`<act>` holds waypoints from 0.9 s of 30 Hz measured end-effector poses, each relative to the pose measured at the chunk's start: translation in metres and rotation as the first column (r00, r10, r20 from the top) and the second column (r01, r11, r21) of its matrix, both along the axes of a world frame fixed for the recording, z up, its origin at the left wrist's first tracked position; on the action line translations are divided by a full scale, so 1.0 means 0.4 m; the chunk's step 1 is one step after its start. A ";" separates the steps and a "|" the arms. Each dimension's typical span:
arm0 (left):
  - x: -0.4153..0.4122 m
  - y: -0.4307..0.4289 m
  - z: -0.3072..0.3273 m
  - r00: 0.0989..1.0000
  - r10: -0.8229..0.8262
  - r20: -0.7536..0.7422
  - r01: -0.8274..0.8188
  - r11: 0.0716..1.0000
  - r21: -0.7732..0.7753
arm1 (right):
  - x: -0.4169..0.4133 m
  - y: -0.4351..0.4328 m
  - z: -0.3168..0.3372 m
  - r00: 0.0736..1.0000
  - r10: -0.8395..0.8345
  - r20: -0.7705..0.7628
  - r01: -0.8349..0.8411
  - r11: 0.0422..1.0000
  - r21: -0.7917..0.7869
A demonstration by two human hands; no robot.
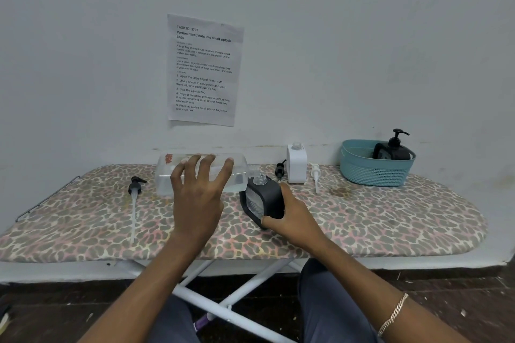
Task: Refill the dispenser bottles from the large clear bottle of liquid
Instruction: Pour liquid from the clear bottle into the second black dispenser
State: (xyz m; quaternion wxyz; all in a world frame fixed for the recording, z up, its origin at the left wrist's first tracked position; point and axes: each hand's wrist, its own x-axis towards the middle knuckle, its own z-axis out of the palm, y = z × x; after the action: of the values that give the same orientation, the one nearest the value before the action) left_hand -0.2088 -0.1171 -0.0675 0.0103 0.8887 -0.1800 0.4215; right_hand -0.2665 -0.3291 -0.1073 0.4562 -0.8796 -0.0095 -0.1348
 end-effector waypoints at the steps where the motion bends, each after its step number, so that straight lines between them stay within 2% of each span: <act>1: -0.001 0.000 0.000 1.000 -0.001 -0.001 0.001 1.000 -0.001 | 0.000 0.000 0.000 1.000 0.000 0.001 0.000 1.000 0.000; 27: -0.001 -0.002 0.001 1.000 -0.011 -0.004 0.011 1.000 -0.017 | 0.001 0.000 -0.001 1.000 0.003 -0.003 -0.003 1.000 0.013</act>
State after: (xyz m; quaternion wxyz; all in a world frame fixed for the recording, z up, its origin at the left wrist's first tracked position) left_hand -0.2091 -0.1180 -0.0671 0.0206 0.8883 -0.1814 0.4213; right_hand -0.2661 -0.3289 -0.1078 0.4622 -0.8767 -0.0092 -0.1329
